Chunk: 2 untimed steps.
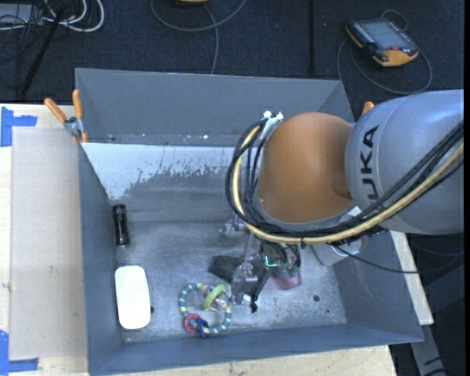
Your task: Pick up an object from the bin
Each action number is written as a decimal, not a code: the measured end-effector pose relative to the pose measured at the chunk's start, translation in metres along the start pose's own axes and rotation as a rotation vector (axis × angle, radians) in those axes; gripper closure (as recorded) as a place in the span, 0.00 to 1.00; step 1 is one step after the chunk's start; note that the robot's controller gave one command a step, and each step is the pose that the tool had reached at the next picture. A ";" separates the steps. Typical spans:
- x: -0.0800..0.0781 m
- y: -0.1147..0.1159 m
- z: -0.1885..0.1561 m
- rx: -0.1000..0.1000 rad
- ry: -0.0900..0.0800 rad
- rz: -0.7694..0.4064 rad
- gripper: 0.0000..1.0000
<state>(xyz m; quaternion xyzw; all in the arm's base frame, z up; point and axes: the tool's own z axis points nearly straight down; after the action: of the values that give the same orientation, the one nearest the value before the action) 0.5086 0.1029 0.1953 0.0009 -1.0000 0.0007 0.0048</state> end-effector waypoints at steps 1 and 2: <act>-0.002 0.000 -0.004 -0.001 -0.008 0.003 0.00; -0.016 -0.014 0.037 -0.003 -0.017 -0.023 0.00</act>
Offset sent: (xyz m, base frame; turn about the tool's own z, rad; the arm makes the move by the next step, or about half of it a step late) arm 0.0228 -0.0289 -0.0773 -0.0398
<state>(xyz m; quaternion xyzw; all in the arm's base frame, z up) 0.5238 0.0889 0.1584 0.0126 -0.9999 -0.0009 -0.0035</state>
